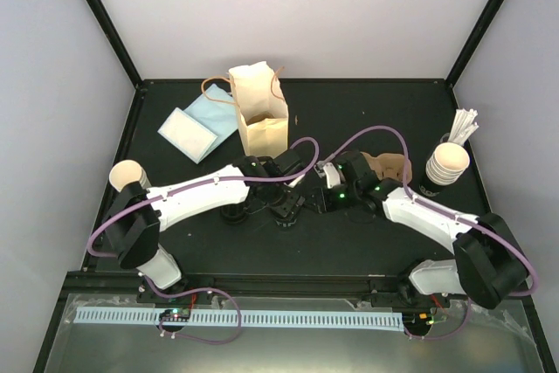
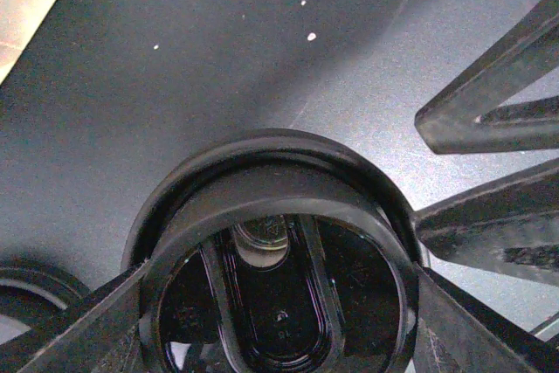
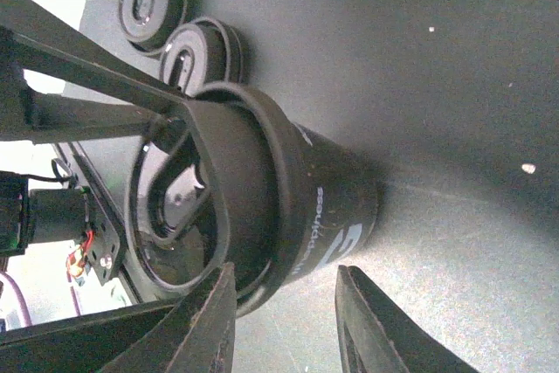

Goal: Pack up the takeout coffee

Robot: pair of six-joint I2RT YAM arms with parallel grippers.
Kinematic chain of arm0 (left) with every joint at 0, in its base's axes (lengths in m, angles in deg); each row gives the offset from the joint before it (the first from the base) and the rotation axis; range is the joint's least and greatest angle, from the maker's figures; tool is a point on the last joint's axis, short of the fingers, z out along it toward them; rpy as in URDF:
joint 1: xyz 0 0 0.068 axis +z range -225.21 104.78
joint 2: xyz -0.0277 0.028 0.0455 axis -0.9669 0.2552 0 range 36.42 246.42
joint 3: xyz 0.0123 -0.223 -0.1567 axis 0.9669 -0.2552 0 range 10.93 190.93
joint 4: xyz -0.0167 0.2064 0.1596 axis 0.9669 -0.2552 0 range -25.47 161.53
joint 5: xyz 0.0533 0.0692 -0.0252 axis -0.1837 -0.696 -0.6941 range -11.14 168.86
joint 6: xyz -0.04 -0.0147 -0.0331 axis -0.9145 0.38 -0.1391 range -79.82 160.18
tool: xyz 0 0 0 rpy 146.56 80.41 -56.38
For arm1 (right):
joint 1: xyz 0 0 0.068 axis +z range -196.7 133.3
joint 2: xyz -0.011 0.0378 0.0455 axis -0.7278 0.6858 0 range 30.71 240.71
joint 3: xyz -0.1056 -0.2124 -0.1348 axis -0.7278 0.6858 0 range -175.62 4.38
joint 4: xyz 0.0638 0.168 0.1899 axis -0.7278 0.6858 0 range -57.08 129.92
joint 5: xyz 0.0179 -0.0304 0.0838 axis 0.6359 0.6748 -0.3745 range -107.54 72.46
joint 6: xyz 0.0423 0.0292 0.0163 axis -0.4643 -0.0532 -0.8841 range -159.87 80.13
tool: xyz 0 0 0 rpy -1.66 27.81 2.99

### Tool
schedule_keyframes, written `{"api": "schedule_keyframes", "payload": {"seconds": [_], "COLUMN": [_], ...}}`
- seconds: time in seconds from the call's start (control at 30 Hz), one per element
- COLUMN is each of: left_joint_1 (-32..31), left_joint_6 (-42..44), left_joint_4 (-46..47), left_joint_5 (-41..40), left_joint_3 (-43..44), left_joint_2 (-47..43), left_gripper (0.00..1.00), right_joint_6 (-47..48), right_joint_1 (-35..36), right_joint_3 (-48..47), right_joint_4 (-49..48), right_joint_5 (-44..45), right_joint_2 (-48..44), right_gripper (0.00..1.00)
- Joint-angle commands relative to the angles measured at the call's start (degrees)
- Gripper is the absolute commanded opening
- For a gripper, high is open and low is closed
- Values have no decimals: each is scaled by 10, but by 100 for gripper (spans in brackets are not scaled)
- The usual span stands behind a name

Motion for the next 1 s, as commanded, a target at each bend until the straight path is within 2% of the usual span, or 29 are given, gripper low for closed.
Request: {"api": "schedule_keyframes", "payload": {"seconds": [0.0,0.17,0.47,0.53,0.73,0.97], "left_joint_1": [-4,-4,-4,-4,-5,-5], "left_joint_6": [20,27,31,30,27,19], "left_joint_4": [1,5,18,19,23,26], "left_joint_5": [27,25,33,31,31,23], "left_joint_3": [-1,-8,-17,-16,-6,27], "left_joint_2": [2,-7,-16,-15,-19,-29], "left_gripper": [72,72,73,74,79,89], "right_joint_6": [-3,-23,8,13,16,24], "right_joint_1": [-17,-29,-28,-28,-28,-28], "right_joint_3": [-3,-2,-3,-2,9,5], "right_joint_4": [-22,-83,-99,-90,-88,-72], "right_joint_5": [-31,-83,-131,-126,-122,-115], "right_joint_2": [-22,-14,69,80,82,66], "right_gripper": [35,44,53,52,38,34]}}
